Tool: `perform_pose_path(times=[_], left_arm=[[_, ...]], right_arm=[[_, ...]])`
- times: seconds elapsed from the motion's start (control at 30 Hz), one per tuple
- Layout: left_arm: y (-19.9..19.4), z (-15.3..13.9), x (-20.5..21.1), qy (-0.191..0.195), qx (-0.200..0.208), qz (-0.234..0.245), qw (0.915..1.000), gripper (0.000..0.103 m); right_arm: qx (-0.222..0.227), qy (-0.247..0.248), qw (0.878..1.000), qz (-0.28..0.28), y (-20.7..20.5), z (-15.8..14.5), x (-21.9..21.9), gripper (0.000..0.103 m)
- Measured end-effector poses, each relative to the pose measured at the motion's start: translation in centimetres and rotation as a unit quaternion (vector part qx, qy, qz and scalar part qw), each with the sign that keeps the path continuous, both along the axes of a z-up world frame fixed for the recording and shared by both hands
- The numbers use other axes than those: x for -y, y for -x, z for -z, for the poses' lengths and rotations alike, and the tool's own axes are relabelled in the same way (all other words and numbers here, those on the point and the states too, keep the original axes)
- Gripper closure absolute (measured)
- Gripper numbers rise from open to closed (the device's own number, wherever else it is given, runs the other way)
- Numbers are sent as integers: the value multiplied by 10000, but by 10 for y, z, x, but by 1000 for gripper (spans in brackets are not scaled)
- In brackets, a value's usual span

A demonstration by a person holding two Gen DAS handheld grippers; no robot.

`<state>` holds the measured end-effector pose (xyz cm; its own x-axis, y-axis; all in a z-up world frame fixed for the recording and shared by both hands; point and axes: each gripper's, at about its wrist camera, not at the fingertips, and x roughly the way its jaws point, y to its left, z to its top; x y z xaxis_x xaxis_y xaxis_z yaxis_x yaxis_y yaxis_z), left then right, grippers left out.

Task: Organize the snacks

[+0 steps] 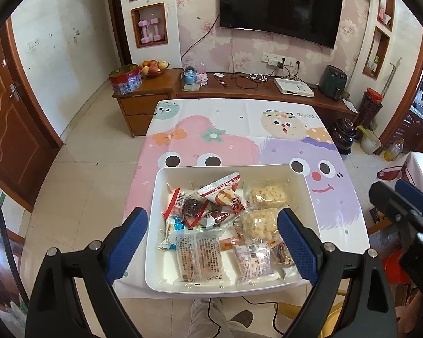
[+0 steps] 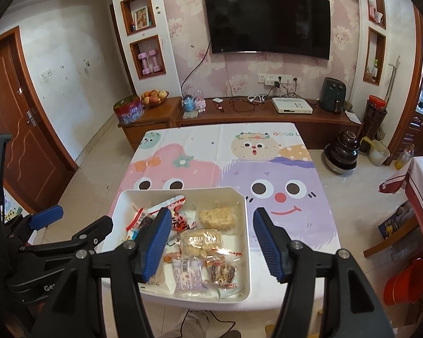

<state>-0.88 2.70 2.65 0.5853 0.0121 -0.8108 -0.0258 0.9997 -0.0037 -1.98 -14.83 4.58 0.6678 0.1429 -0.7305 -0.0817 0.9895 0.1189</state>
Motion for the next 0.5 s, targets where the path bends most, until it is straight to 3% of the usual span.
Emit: perform_pose_path(times=[0.5], left_arm=[[-17, 11, 5, -33, -60, 106, 9999, 10]], right_arm=[[74, 53, 9999, 70, -6, 7, -8, 41]])
